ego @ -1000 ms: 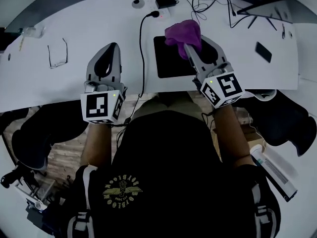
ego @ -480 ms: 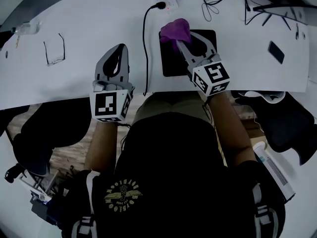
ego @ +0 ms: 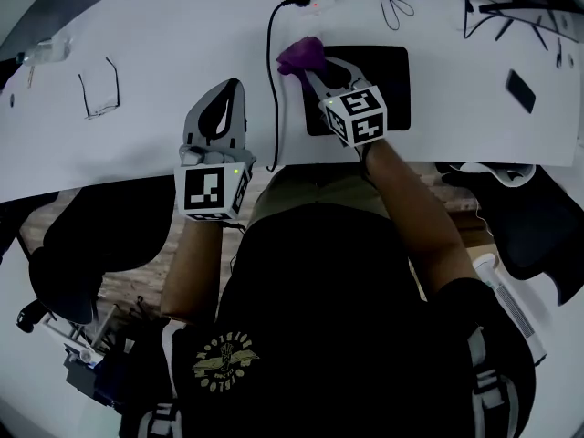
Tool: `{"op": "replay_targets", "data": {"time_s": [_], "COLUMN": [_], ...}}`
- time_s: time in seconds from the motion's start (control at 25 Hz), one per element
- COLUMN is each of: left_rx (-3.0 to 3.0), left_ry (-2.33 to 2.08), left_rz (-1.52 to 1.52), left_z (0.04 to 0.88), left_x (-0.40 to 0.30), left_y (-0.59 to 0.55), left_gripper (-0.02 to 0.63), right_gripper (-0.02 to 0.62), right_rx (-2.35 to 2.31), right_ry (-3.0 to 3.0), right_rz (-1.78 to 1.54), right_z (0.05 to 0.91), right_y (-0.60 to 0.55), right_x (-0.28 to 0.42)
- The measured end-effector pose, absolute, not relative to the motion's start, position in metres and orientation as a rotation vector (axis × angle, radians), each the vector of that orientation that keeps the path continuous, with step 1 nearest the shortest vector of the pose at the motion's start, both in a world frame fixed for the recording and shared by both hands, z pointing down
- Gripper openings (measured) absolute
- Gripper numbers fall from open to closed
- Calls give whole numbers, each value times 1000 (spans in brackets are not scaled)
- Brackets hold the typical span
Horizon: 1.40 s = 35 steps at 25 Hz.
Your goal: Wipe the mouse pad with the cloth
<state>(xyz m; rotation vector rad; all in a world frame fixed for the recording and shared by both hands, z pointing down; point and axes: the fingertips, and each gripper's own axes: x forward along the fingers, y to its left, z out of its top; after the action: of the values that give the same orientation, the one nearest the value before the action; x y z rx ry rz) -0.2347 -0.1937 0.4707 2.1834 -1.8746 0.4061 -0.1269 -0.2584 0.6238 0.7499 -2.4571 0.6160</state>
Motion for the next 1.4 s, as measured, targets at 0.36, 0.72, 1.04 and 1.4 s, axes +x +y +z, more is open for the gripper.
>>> {"op": "replay_targets", "data": {"time_s": [0.36,0.72,1.04,1.4], "left_rx": [2199,2271,2268,2255], "left_ry": [-1818,-1788,-1808,-1851], "left_rz": [444,445,402,361], "left_z": [478,472,463,449], "left_x": [-223,-206,-210,-214], "left_y": [-196,-205,-204,-188], "left_gripper": [2,2,2,2], "right_gripper": [91,91,91,91], "right_rx": [905,1135,1333,1160], "right_ry": [-2254,-2137,-1980,-2237], "right_rz": [597,616,608,545], "right_z": [661,662,664,600], "right_y": [-272,-299,-316,-271], "right_x": [-65,28,112,61]}}
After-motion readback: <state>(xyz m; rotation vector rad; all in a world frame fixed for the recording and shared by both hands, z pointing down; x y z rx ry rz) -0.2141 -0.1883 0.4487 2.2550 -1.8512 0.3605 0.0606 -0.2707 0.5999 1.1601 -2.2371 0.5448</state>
